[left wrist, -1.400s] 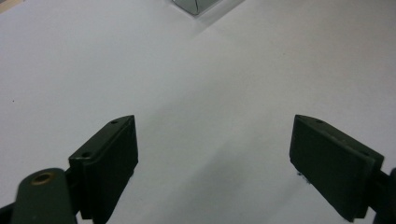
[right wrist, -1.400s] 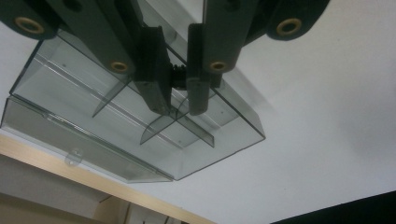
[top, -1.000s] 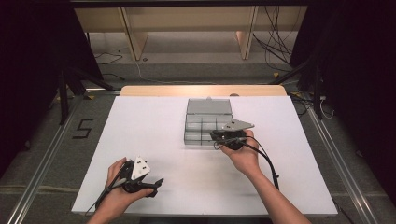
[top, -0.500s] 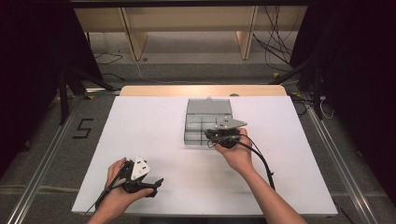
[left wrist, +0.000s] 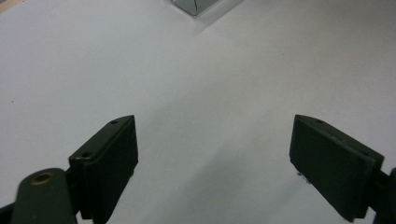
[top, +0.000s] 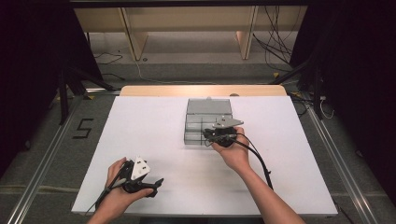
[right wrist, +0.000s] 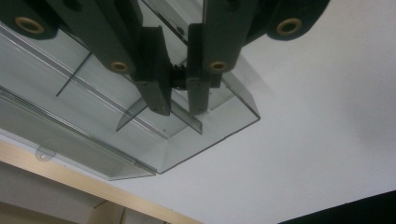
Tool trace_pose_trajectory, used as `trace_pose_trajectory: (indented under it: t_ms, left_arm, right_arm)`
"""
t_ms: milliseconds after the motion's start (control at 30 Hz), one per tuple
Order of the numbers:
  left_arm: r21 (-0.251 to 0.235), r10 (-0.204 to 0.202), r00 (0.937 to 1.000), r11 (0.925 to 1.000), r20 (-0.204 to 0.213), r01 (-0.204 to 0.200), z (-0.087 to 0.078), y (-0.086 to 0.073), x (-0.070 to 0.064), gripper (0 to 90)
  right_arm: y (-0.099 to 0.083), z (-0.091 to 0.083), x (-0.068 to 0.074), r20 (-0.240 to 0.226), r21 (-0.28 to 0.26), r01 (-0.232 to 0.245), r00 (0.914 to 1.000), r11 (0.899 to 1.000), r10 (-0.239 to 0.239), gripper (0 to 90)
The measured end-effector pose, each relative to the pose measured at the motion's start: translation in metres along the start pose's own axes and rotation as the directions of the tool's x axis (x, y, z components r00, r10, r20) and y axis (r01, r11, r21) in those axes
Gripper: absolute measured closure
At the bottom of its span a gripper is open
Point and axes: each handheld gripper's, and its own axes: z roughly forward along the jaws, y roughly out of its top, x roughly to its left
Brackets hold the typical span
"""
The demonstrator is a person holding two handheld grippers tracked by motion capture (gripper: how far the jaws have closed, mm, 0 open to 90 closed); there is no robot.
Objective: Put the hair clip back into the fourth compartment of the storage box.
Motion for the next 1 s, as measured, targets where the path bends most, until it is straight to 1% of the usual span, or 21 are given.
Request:
trace_pose_trajectory:
  t_ms: [400,1000]
  left_arm:
    - [0.000,0.000,1.0000,1.0000,0.000,0.000,0.000,0.000,0.000,15.2]
    - [0.001,0.000,1.0000,1.0000,0.001,0.000,0.000,0.000,0.000,15.2]
  right_arm:
    - [0.004,0.007,0.002,0.001,0.006,-0.004,1.0000,1.000,0.004,81.2]
    - [0.010,0.019,0.008,-0.003,0.013,-0.014,0.9999,1.000,0.014,81.2]
